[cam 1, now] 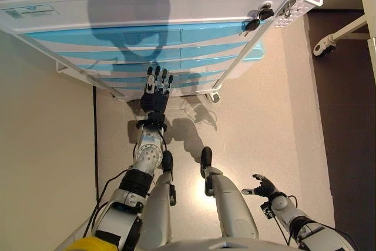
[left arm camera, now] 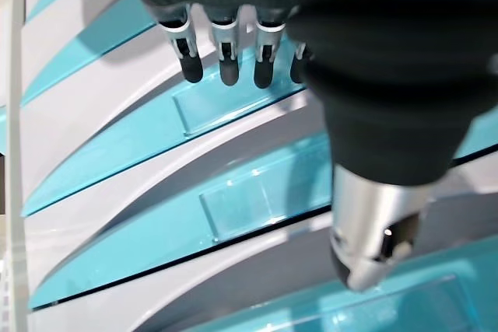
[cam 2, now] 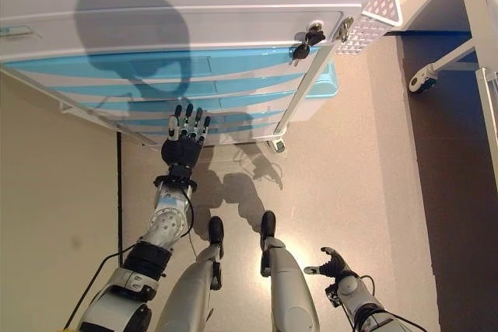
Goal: Open the drawer and pick up the medicine
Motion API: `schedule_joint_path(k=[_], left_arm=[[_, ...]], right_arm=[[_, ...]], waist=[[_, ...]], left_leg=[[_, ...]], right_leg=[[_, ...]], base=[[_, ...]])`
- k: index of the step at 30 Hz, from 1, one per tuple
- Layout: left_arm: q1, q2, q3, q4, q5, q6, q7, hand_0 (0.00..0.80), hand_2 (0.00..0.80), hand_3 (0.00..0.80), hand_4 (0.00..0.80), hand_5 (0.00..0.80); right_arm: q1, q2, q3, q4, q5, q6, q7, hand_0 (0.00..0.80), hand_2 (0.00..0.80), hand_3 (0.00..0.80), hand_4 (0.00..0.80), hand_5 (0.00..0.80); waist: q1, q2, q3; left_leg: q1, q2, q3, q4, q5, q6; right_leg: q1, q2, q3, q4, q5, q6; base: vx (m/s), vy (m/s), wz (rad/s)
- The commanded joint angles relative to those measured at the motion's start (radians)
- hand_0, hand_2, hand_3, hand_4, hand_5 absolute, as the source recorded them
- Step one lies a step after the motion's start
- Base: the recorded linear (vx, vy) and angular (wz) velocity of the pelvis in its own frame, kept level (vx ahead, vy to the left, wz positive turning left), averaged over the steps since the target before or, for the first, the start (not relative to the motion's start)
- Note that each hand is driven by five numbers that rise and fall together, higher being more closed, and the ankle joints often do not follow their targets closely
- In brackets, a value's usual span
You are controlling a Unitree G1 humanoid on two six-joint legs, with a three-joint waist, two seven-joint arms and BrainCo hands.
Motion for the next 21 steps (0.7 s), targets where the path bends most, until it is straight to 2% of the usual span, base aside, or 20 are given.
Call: schedule_joint_path(k=[1,15,21], left_arm=[[-0.058,0.003,0.061,-0.110,-0.005,-0.067,-0.051,0.000,0.000,0.000,0.000,0.000],[-0.096,0.000,0.065,-0.063,-0.020,-0.069,-0.024,0.000,0.000,0.000,0.000,0.000],[-0.075,0.004,0.051,0.006,0.008,-0.040,-0.008,0.000,0.000,0.000,0.000,0.000]], right_arm=[[0.044,-0.048,0.039,0.018,0.013,-0.021,0.001,0.000,0.000,0.000,0.000,0.000],[0.054,-0.047,0.051,0.016,0.009,-0.019,-0.001,0.000,0.000,0.000,0.000,0.000],[0.040,-0.047,0.057,0.009,0.008,-0.014,-0.007,0.000,0.000,0.000,0.000,0.000]], waist=[[0.021,-0.002,-0.064],[0.013,-0.027,-0.078],[0.012,-0.026,-0.064]], left_leg=[[-0.033,-0.031,-0.020,0.034,-0.024,0.011],[-0.017,-0.021,-0.022,0.018,-0.018,0.004],[-0.011,-0.020,-0.018,0.001,-0.007,0.003]], right_leg=[[-0.009,0.005,-0.017,0.007,0.050,0.045],[0.012,0.014,-0.019,-0.020,0.061,0.045],[0.023,0.014,-0.017,-0.043,0.073,0.049]], base=[[0.000,0.000,0.00],[0.000,0.000,0.00],[0.000,0.000,0.00]])
